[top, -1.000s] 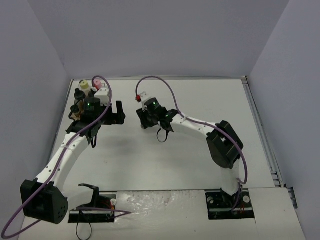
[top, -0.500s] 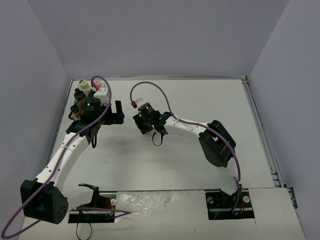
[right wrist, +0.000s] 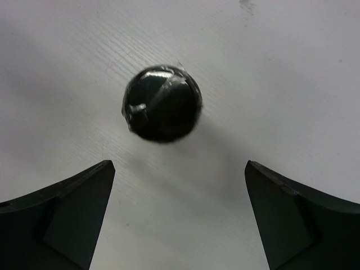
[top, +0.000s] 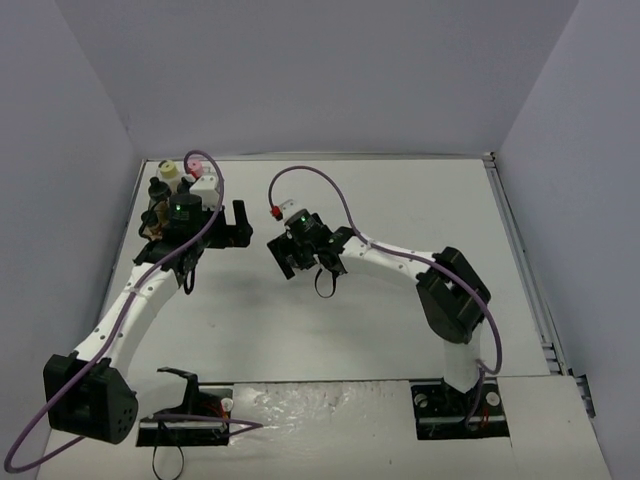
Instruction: Organize the condiment bottles
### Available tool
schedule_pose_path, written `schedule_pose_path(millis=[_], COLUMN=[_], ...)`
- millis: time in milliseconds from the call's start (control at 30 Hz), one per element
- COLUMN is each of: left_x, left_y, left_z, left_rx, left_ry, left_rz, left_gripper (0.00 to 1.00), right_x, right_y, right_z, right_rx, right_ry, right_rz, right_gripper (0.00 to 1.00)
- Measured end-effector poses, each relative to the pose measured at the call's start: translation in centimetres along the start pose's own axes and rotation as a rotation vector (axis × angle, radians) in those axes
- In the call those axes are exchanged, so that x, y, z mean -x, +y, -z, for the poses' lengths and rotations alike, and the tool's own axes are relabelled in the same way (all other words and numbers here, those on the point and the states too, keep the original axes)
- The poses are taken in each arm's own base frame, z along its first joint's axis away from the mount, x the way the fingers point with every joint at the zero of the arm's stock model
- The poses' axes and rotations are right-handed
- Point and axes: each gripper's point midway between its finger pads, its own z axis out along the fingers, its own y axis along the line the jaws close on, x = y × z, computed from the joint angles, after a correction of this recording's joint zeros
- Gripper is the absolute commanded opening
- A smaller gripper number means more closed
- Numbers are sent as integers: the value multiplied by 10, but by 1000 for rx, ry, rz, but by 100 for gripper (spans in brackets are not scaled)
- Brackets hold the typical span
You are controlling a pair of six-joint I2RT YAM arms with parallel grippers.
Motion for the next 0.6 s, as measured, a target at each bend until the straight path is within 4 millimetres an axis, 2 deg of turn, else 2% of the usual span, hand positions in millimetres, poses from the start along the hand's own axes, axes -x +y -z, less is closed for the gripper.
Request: schedule_pose_path(millis=[167,367,467,600], left_x=[-7,-37,-48,-44], left_y=[-17,-61,-79,-92], left_z=[-11,-28,-37,-53], left_rx=[-67,-145,-168,-149], left_ry=[30,121,161,165], left_rz=[21,-17,-40,-61], left_gripper=[97,97,97,97], right_x=[7,22,14,-10], right_y=[-22,-63,-89,-123], right_z=[73,173,203,220], right_rx=[-49,-144,-210,-303], right_ry=[-88,-302,-367,-391], right_rz=[-31,-126,-183,-260], right_gripper=[100,100,100,100])
